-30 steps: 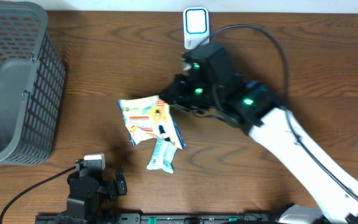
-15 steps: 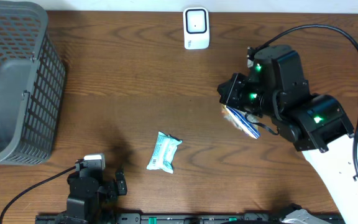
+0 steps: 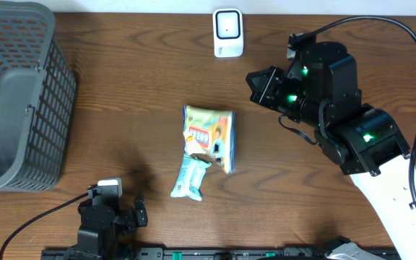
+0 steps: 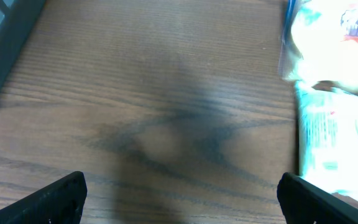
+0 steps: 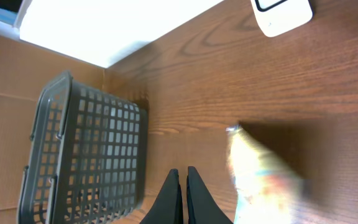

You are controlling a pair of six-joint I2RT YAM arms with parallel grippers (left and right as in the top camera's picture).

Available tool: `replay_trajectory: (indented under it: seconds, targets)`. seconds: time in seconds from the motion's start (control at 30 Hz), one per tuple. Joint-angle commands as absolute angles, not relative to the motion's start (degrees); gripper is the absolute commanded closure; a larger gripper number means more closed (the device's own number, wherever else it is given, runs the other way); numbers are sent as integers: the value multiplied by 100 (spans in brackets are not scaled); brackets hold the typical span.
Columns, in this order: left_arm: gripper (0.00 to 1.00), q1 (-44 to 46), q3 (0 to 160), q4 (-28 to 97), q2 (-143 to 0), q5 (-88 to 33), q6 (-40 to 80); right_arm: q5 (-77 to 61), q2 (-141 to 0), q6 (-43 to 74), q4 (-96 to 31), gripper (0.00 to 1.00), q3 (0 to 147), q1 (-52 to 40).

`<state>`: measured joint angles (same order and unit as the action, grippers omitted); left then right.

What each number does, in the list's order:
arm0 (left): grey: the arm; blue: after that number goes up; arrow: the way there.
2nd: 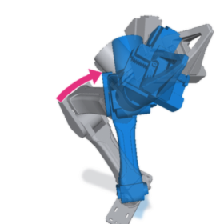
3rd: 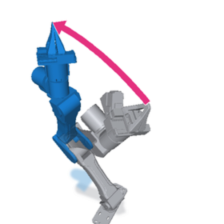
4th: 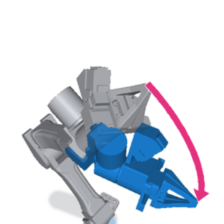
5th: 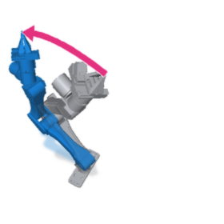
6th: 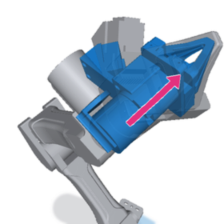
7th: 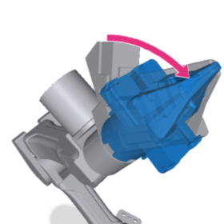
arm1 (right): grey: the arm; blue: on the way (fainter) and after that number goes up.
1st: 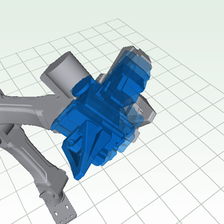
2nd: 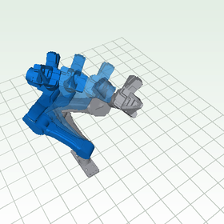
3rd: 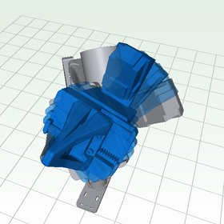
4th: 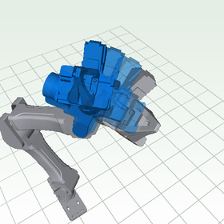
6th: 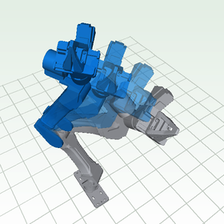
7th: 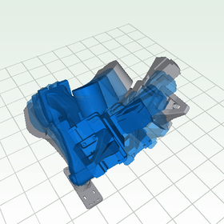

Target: Scan the item barcode

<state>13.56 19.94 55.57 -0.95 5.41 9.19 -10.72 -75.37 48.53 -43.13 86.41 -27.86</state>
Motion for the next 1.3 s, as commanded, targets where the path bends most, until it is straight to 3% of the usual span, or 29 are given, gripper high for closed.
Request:
replay_trajectory:
  seconds: [0.0,0.43,0.47,0.53,0.87,1.13,1.27]
  targets:
    - [2,1369,1984,5610,-60,515,932,-845,-7583,4877,-4335,98,8685,-2740]
    - [2,1369,1984,5610,-60,515,932,-521,-8484,4541,-3769,97,8685,-2742]
    - [2,1369,1984,5610,-60,515,932,-615,-8661,4469,-3701,89,8685,-2742]
    - [2,1369,1984,5610,-60,515,932,-775,-9037,4263,-3614,64,8685,-2744]
    - [2,1369,1984,5610,-60,515,932,-1020,-10781,2086,-3688,23,8685,-3568]
    - [2,1369,1984,5610,-60,515,932,504,-11640,1448,-4722,31,8685,-4217]
    - [2,1369,1984,5610,-60,515,932,1763,-11638,1448,-5148,24,8685,-4434]
